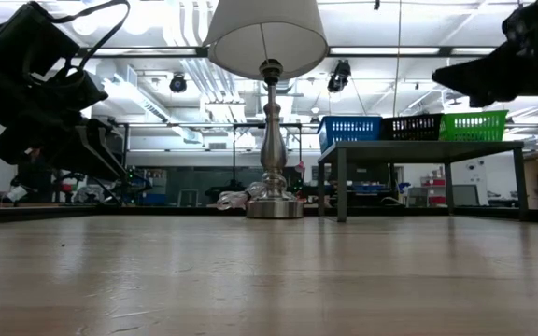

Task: Pick & Place Office Desk Supplies
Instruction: Return to Home Position

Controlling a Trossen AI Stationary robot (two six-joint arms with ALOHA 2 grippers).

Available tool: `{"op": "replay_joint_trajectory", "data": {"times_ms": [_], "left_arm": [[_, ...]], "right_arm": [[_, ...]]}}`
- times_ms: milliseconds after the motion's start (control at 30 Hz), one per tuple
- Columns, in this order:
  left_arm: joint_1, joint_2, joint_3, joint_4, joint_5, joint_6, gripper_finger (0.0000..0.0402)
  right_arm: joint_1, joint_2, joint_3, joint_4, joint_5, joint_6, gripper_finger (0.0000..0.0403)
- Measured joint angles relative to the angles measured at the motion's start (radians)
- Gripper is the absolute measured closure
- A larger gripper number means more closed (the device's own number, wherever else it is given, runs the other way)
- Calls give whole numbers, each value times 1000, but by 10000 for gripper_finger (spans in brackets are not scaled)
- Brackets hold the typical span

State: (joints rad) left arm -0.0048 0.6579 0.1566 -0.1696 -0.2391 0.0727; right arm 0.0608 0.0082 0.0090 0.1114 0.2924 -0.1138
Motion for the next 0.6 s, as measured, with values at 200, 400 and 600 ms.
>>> {"op": "replay_joint_trajectory", "data": {"times_ms": [200, 400, 600], "left_arm": [[0, 0, 0, 0, 0, 0, 258], [0, 0, 0, 0, 0, 0, 258], [0, 0, 0, 0, 0, 0, 258]], "right_arm": [[0, 1, 0, -21, -1, -100, 333], [0, 1, 0, -42, -1, -149, 333], [0, 2, 0, -51, -2, -149, 333]]}}
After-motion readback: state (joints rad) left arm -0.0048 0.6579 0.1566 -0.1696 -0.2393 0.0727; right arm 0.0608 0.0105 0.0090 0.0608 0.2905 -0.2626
